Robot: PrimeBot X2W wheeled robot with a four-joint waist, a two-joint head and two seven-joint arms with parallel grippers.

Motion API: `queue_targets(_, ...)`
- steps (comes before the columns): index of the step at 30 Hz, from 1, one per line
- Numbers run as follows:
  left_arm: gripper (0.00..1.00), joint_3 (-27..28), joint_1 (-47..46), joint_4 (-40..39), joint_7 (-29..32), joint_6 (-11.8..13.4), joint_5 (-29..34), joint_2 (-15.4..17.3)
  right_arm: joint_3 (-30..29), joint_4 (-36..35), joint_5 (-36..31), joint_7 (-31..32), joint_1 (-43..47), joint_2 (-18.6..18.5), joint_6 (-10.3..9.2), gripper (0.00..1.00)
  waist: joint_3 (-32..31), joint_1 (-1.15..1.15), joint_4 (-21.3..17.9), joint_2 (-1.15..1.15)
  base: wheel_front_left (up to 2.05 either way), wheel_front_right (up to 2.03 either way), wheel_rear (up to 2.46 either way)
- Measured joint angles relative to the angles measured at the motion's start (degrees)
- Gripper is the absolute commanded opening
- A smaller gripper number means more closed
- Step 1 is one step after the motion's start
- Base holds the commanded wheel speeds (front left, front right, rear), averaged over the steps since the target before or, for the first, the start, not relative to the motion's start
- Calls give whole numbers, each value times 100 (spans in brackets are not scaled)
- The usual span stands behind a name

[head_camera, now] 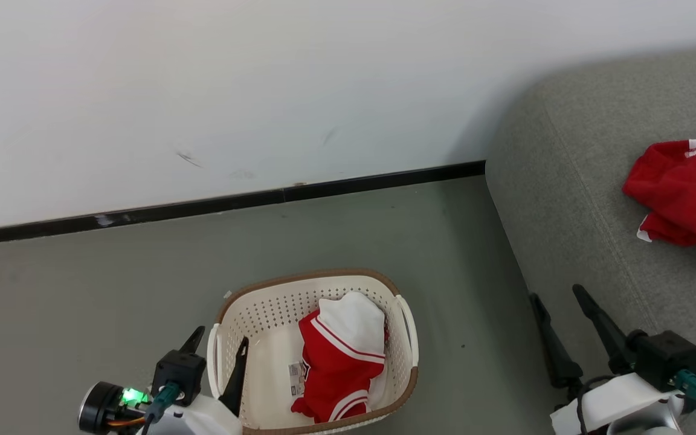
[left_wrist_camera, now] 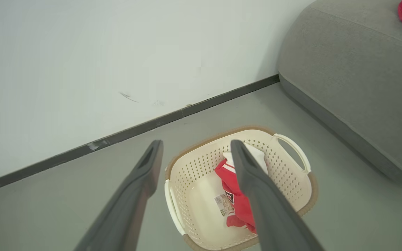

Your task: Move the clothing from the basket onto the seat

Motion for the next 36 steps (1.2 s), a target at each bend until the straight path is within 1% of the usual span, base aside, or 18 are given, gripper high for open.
queue_targets(7,100,-318,-537,353,158,-175,134,-157,-269,-281,1,0,-66,30,0,100,405,0,-108,0,0,0,0)
queue_targets(14,100,-541,-988,678,281,-339,356,-291,-382,-600,4,-2,-393,49,0,100,869,0,-249,0,0,0,0)
queue_targets(30,100,-650,-1993,1424,389,-444,624,-423,-190,-792,111,-11,-1155,100,0,100,1981,0,-607,0,0,0,0)
queue_targets(36,100,-669,-2258,1707,394,-444,689,-452,-121,-859,158,-11,-1440,115,0,100,2365,0,-736,0,0,0,0)
